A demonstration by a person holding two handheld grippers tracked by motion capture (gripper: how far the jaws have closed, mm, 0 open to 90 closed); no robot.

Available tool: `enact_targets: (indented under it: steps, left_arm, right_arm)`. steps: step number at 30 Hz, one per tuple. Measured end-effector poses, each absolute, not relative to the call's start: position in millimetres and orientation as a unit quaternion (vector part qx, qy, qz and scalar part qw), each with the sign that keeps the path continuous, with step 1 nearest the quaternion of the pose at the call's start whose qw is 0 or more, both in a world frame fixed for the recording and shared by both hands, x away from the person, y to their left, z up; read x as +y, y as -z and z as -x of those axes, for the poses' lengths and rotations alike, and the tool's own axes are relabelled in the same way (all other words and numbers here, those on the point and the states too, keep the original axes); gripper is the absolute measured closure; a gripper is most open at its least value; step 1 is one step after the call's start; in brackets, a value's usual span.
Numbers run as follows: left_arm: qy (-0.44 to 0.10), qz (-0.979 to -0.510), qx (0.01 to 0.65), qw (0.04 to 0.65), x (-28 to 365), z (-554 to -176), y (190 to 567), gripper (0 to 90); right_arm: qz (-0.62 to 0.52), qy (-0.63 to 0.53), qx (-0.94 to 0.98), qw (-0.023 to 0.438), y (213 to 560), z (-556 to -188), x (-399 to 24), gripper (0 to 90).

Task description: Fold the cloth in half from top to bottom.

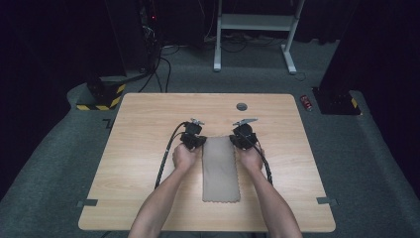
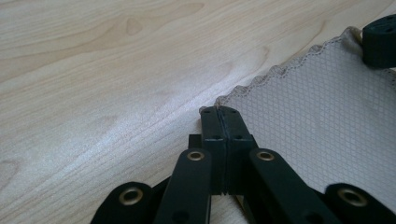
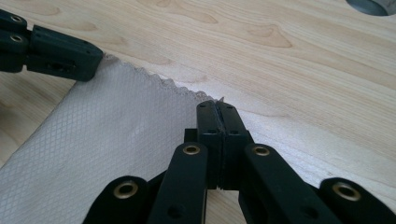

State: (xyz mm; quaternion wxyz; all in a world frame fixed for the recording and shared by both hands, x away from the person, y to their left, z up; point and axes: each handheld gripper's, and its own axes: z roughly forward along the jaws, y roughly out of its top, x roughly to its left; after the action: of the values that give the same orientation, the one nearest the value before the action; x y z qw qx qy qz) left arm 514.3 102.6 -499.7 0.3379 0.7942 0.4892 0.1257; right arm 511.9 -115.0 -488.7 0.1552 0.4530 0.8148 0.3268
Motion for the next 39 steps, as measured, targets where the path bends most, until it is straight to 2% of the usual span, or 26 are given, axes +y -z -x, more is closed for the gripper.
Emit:
enact_targets:
  steps: [6, 23, 39]
  left_arm:
    - [-0.124, -0.793, 0.48, 0.353, 108, -513, 491, 89.6]
    - [-0.132, -0.791, 0.46, 0.382, 109, -530, 460, 89.6]
    - [-0.106, -0.809, 0.443, 0.371, 113, -508, 477, 89.5]
  right_arm:
    - [-0.456, -0.338, 0.81, 0.148, 486, -511, -119, 89.8]
    - [-0.458, -0.354, 0.798, 0.165, 468, -518, -123, 89.8]
    - [-0.442, -0.349, 0.811, 0.155, 479, -498, -125, 89.8]
